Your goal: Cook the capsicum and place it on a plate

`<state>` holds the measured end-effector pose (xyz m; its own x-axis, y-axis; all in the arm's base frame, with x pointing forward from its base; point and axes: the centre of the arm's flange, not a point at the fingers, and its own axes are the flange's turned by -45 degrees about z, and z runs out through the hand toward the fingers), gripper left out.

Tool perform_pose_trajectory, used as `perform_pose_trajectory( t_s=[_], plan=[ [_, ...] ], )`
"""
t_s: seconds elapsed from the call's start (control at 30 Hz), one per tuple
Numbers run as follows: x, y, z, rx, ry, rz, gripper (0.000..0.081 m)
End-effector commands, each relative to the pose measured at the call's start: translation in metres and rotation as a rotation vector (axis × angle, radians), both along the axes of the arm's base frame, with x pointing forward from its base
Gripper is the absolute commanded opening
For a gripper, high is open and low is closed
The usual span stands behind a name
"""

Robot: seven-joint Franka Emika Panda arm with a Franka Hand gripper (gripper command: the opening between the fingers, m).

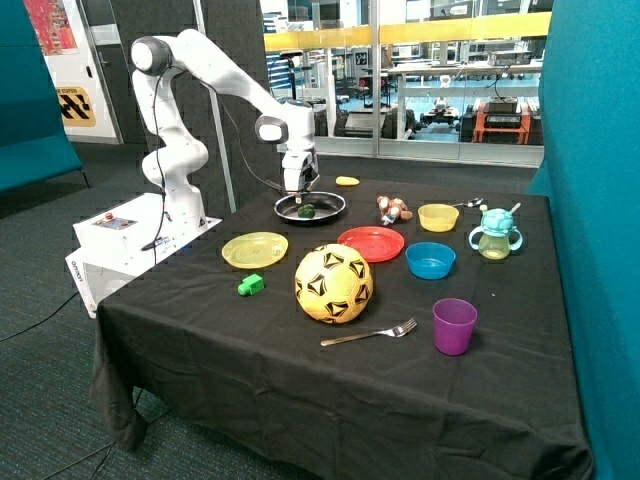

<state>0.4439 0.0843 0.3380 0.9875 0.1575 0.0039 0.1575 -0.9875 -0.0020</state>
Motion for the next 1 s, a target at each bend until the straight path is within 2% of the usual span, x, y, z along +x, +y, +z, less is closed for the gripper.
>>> perform_pose_trajectory(
  t_s=[0.0,0.97],
  plan=[
    [0.003,-0.003,-0.010,-0.0026,0.0036,-0.002,0.0729],
    [-0.007,0.006,-0.036,-0.0026,0.0035,0.007,0.0718]
  ],
)
